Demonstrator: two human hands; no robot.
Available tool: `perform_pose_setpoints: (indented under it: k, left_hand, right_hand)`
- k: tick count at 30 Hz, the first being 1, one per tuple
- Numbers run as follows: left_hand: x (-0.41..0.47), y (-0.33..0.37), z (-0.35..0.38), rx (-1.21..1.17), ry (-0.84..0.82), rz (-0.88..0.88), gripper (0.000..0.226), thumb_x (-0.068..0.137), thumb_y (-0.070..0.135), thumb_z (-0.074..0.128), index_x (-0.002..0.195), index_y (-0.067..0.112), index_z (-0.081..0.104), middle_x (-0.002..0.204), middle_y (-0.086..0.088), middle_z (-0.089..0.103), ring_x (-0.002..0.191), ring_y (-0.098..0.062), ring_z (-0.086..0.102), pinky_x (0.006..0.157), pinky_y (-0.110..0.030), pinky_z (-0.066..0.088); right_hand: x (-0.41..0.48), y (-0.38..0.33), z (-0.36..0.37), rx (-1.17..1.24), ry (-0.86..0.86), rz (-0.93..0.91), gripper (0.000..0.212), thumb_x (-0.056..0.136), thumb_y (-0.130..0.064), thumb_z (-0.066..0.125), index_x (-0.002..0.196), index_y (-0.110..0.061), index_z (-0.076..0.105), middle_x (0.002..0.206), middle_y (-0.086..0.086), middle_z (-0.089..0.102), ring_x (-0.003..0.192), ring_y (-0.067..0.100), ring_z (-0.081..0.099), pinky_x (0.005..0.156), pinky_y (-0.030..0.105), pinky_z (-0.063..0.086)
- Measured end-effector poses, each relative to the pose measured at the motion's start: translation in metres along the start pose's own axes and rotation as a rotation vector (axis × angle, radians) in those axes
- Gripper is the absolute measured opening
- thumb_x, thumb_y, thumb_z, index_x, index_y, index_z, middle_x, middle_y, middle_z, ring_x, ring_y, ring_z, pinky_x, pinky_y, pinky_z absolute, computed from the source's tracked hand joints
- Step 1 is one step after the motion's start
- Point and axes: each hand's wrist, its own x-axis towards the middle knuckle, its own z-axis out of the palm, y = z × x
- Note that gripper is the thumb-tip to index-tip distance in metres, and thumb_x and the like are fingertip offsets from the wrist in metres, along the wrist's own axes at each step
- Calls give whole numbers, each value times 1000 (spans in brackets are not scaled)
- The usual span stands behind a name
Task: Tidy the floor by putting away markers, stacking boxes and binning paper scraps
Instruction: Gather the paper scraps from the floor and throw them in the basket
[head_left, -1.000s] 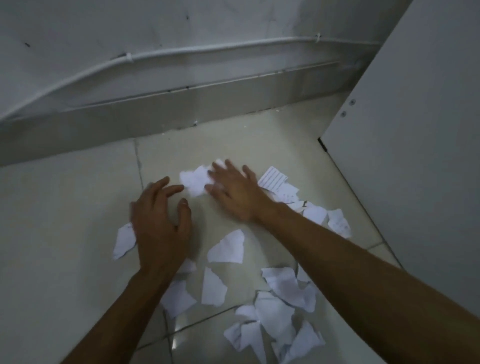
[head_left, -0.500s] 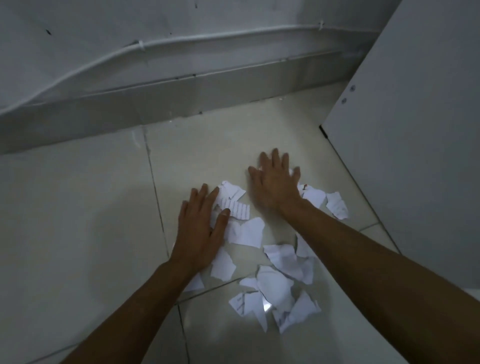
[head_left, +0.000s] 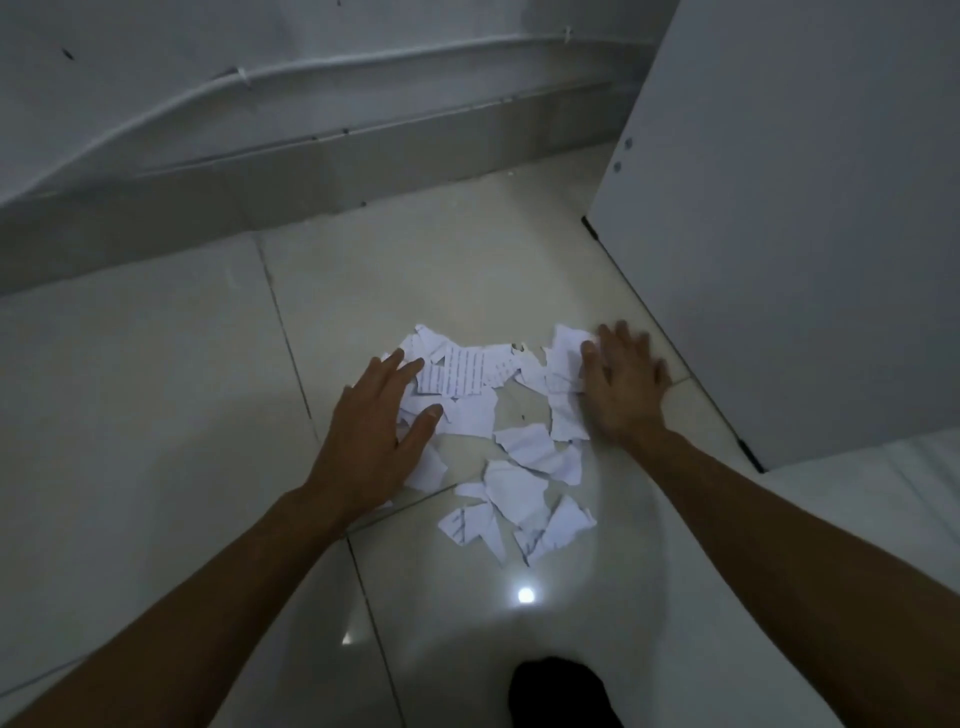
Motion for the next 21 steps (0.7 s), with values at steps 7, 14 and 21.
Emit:
perform_pose_setpoints:
  k: [7,14,21]
  left_hand:
    - [-12,10,26,113,-67,113,65,92,56,38,148,23,38,160,0,27,150,-20,14,121,-47,10]
    - [-2,24,50,270,-127,128,68,91,57,32,150,23,35,161,-3,24,151,-23,12,120,-53,2]
    - [-1,25,57,320,-130,161,77,87,66,16,147,25,41,159,-3,30,150,-25,20,119,-53,6]
  right_hand:
    - [-66,-28,12,361,-227,-451,49,102,-35,37,146,-15,46,152,3,45,146,19,32,120,38,19]
    - [-143,17,10,5,-178,-498,113,76,-83,52,159,-22,5,167,-1,-6,153,16,-10,122,51,2]
    - [-152,6,37,-191,-166,-519,124,70,-93,41,159,-17,1,165,9,-13,152,29,-13,119,61,5]
